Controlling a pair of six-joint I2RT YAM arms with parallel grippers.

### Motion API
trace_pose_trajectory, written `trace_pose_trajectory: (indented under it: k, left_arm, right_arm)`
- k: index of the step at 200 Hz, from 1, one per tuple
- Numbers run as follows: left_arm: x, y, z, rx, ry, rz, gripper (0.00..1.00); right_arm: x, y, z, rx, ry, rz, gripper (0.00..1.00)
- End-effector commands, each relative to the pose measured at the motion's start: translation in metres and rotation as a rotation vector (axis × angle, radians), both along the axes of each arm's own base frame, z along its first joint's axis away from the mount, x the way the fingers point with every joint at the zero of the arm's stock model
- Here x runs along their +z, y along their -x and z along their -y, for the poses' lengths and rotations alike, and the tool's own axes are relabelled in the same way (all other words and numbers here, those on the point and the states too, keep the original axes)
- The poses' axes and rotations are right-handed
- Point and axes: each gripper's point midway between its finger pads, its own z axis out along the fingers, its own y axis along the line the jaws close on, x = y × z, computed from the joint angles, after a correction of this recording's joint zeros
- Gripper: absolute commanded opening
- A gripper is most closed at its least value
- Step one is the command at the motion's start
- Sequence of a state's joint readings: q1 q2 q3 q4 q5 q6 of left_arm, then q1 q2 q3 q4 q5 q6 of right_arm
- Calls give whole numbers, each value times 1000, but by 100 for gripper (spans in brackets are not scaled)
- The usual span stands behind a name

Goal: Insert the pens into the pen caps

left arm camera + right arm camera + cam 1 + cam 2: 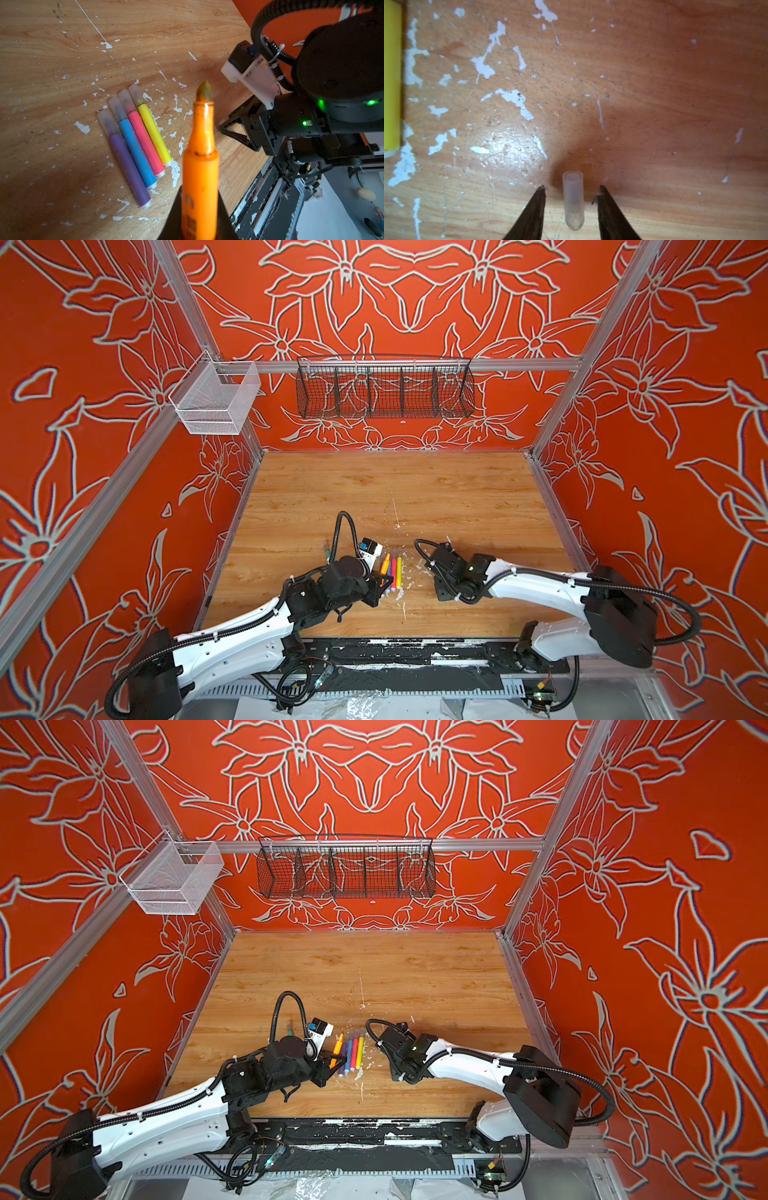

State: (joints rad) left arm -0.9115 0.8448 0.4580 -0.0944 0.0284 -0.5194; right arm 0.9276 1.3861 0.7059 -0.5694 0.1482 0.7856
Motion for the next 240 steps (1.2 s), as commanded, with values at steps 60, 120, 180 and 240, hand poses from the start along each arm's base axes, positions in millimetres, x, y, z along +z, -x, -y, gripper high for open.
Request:
trace_pose_trajectory:
  k: [60, 120, 180, 240]
  left_arm:
    - [6, -1, -5, 23, -3, 27, 0]
    - [10, -2, -6, 25, 0, 33, 0]
    - [11, -7, -6, 67, -3, 9, 0]
    - [19, 3, 18, 22, 47, 0, 0]
  right_arm:
    - [-23, 8, 3, 1, 11, -66, 27]
    - [-12, 9, 0, -27, -66, -41, 18]
    - [67, -13, -19, -60, -291, 156, 14]
    - [185, -36, -46, -75, -690, 437, 7]
